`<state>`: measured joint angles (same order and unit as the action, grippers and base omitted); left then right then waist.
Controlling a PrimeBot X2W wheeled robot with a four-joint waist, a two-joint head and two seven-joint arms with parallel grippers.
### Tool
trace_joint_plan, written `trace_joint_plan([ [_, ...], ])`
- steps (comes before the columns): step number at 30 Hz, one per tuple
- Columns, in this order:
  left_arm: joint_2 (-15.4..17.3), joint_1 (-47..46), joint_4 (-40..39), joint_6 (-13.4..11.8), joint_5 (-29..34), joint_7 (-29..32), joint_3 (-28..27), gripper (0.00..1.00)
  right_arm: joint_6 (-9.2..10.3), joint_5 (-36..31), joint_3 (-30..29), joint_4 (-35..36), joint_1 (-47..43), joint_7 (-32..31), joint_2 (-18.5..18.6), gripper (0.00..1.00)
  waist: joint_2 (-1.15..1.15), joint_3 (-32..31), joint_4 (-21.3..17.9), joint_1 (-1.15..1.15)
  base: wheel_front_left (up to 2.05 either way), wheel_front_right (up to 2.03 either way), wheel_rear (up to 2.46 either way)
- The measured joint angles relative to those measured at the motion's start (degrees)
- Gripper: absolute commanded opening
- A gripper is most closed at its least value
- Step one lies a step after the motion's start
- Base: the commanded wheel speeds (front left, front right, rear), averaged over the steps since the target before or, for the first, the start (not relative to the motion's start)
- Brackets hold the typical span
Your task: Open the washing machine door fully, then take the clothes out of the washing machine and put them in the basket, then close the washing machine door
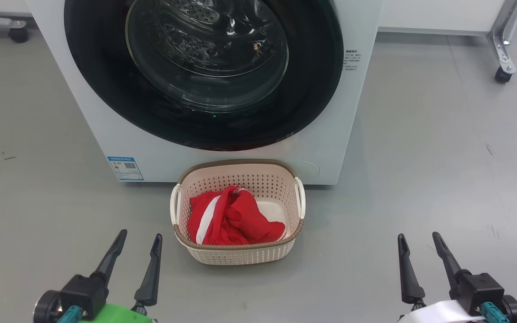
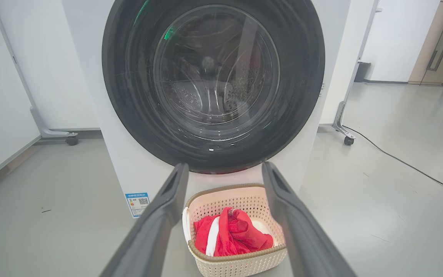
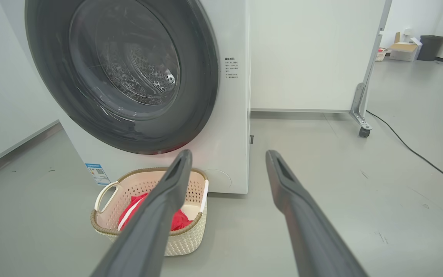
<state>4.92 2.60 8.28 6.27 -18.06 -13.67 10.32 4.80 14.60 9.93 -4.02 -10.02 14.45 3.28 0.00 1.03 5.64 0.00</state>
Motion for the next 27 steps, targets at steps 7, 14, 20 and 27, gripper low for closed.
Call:
trace_joint_plan([
  [7,0.0,0.0,-0.4,-0.3,0.0,0.3,0.1,1.00,0.40,0.0,0.0,1.5,-0.6,-0.5,0.0,1.00,0.00,-0.1,0.2,0.00,0.00,0.00,0.00],
  [14,0.0,0.0,-0.5,-0.3,0.0,0.5,0.5,1.00,0.41,0.0,-0.1,2.6,-1.4,-1.1,0.0,1.00,0.00,-0.6,0.7,0.00,0.00,0.00,0.00],
  [20,-0.7,0.5,2.4,-0.3,0.0,0.5,1.0,0.00,0.38,0.0,0.1,0.0,-1.5,-1.1,-0.2,0.00,0.00,-0.7,0.7,0.00,0.00,0.00,0.00],
  [27,-1.0,1.6,4.1,-0.3,-1.9,0.6,1.1,0.00,0.27,1.7,0.5,-1.2,-2.5,-1.1,-0.6,0.00,0.00,-0.6,0.6,0.00,0.00,0.00,0.00],
])
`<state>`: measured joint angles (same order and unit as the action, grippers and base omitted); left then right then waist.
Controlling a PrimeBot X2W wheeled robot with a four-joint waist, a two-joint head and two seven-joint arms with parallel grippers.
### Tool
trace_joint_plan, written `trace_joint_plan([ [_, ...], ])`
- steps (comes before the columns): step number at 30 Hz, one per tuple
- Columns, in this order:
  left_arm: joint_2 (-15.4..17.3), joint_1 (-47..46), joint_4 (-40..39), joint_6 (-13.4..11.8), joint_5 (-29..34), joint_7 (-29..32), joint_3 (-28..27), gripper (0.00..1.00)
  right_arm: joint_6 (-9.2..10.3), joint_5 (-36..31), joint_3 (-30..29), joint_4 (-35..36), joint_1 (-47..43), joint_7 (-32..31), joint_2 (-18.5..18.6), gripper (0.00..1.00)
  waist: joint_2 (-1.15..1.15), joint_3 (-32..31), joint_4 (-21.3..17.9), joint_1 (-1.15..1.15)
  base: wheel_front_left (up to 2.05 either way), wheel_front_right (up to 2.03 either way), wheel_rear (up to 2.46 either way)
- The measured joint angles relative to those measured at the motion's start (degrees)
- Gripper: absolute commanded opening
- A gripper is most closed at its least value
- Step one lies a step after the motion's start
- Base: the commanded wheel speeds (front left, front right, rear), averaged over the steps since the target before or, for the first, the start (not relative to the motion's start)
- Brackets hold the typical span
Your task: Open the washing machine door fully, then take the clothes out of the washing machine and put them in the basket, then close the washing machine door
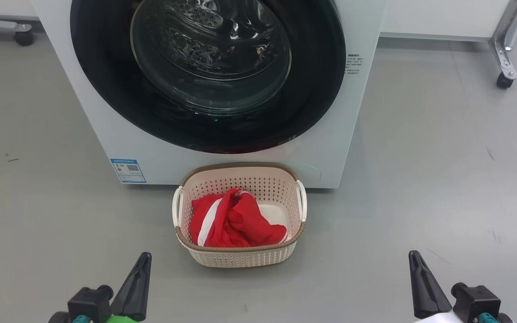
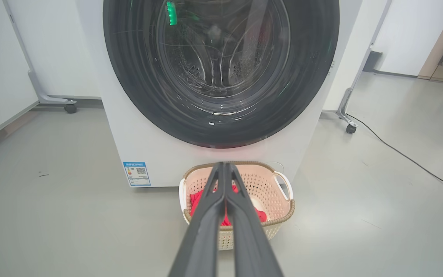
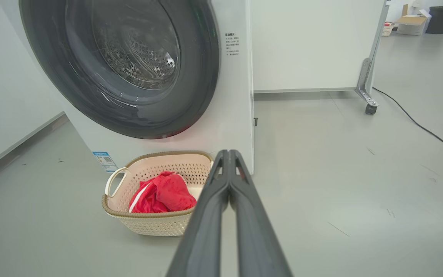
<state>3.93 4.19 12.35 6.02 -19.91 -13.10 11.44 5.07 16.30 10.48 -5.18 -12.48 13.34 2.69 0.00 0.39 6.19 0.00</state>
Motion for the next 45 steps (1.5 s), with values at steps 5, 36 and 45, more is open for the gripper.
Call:
trace_joint_plan([
  [5,0.0,0.0,-0.1,0.0,-3.7,0.6,-0.3,0.00,-0.57,3.8,0.2,0.8,0.0,0.0,-0.1,0.00,0.00,0.0,-0.4,0.00,0.00,0.00,0.00],
  [36,-0.6,-1.0,0.3,0.1,-28.6,7.1,-5.1,0.00,-3.25,31.5,-4.4,-0.3,3.2,-5.1,1.0,0.00,0.00,0.0,-2.4,0.00,0.00,0.00,0.00],
  [45,-0.6,-1.9,0.7,0.2,-35.2,8.6,-6.3,0.00,-4.27,38.9,-5.4,-1.5,4.7,-6.5,1.5,0.00,0.00,0.0,-3.0,0.00,0.00,0.00,0.00],
])
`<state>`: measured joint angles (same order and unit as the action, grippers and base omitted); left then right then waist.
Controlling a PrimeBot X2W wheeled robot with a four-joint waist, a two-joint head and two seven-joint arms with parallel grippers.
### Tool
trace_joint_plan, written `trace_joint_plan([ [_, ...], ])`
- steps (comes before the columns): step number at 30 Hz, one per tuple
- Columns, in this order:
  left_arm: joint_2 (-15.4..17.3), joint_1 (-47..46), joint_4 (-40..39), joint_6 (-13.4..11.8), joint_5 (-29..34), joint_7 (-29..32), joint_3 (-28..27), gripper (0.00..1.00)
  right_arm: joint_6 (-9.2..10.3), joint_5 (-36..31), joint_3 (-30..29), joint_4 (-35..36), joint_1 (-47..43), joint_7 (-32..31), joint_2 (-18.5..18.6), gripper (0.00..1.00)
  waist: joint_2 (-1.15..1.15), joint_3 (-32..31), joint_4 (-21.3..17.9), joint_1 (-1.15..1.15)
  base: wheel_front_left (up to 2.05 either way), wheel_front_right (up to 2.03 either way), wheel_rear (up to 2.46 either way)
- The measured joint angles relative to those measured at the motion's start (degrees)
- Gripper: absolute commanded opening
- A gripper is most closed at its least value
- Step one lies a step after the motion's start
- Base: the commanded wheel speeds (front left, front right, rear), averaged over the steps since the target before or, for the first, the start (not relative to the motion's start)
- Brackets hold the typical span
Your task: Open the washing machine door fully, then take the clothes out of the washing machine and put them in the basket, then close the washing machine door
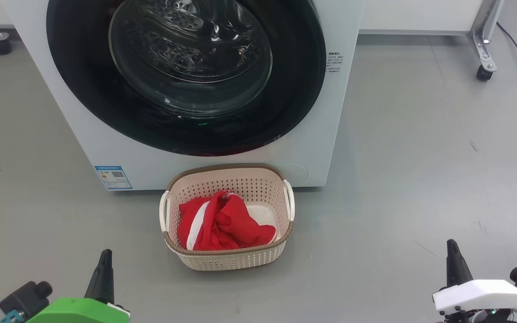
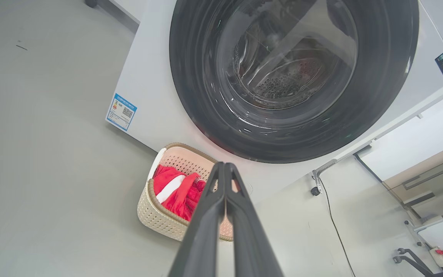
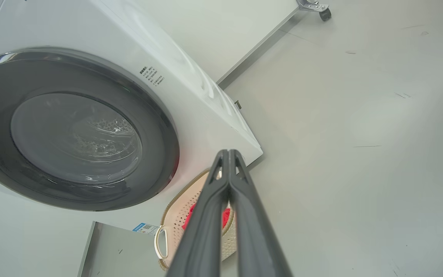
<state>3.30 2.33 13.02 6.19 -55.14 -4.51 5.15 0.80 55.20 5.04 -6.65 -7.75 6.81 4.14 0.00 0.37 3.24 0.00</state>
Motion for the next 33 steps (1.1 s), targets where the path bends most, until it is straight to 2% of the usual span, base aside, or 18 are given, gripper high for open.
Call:
trace_joint_plan([
  [33,0.0,-3.5,1.6,0.5,-24.0,6.0,-5.0,0.00,-4.30,26.9,-3.8,-4.6,6.2,-4.9,1.4,0.00,0.00,-0.1,-2.1,0.00,0.00,0.00,0.00],
])
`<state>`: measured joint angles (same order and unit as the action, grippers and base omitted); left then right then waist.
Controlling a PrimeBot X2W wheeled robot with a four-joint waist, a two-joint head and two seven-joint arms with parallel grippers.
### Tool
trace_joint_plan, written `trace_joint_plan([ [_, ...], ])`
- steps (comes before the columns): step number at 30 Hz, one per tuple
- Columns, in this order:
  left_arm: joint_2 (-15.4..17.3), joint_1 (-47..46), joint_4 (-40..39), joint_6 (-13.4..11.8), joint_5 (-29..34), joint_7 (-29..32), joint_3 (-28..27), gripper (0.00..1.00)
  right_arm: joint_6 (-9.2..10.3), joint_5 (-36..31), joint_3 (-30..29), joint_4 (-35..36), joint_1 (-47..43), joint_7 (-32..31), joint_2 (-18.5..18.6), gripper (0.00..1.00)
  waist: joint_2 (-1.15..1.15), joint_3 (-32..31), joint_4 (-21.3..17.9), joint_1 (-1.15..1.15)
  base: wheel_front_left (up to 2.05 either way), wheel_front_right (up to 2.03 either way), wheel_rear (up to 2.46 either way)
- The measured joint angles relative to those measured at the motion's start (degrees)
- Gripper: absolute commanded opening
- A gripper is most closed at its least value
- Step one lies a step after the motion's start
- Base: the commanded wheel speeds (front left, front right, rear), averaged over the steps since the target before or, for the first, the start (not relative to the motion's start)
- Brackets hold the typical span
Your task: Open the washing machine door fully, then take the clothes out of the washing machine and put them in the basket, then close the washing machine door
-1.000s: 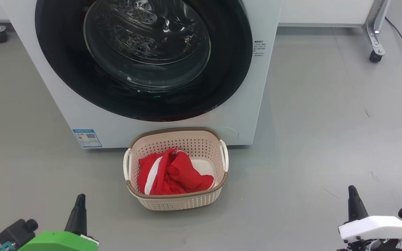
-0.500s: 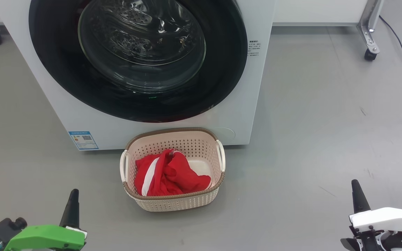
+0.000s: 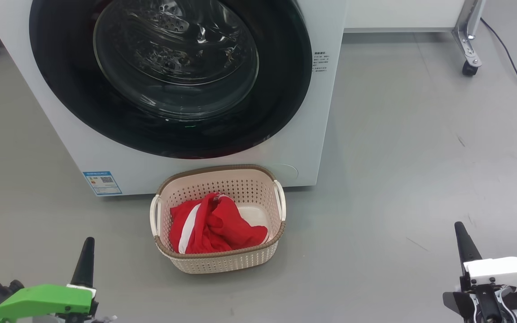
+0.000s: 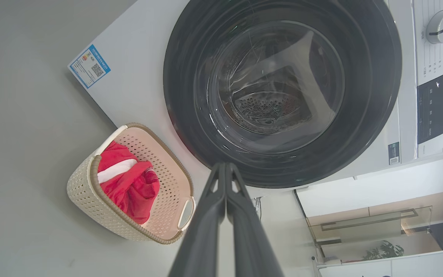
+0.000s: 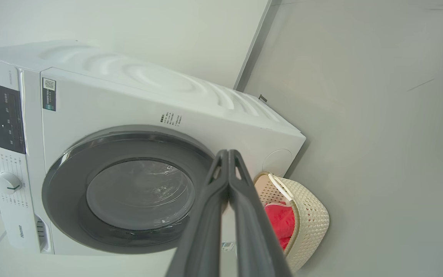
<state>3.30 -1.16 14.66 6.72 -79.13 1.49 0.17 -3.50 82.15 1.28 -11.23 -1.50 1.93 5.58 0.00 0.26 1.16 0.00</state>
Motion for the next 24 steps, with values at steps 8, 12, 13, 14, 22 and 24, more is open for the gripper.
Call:
trace_joint_plan([
  [8,0.0,-0.3,0.4,0.1,-5.6,1.1,-0.8,0.00,-1.02,5.7,-0.8,-0.9,1.3,-1.0,0.3,0.00,0.00,0.0,-0.4,0.00,0.00,0.00,0.00],
  [12,0.0,-1.2,0.7,0.1,-8.6,2.0,-1.6,0.00,-1.68,8.9,-1.2,-1.6,1.9,-1.5,0.4,0.00,0.00,0.0,-0.7,0.00,0.00,0.00,0.00],
  [13,0.0,-1.3,0.7,0.2,-9.2,2.1,-1.7,0.00,-1.74,9.7,-1.3,-1.7,2.2,-1.7,0.5,0.00,0.00,0.0,-0.8,0.00,0.00,0.00,0.00],
  [14,0.0,-1.3,0.7,0.2,-9.8,2.1,-1.8,0.00,-1.89,10.5,-1.4,-1.8,2.4,-2.0,0.5,0.00,0.00,0.0,-0.8,0.00,0.00,0.00,0.00],
  [22,0.0,-2.0,1.2,0.2,-13.6,3.1,-2.6,0.00,-2.52,15.2,-2.3,-2.7,3.6,-2.6,0.9,0.00,0.00,-0.1,-1.1,0.00,0.00,0.00,0.00],
  [24,0.0,-2.1,1.2,0.2,-13.6,3.1,-2.6,0.00,-2.58,15.2,-2.3,-2.8,3.6,-2.6,0.9,0.00,0.00,-0.1,-1.1,0.00,0.00,0.00,0.00],
])
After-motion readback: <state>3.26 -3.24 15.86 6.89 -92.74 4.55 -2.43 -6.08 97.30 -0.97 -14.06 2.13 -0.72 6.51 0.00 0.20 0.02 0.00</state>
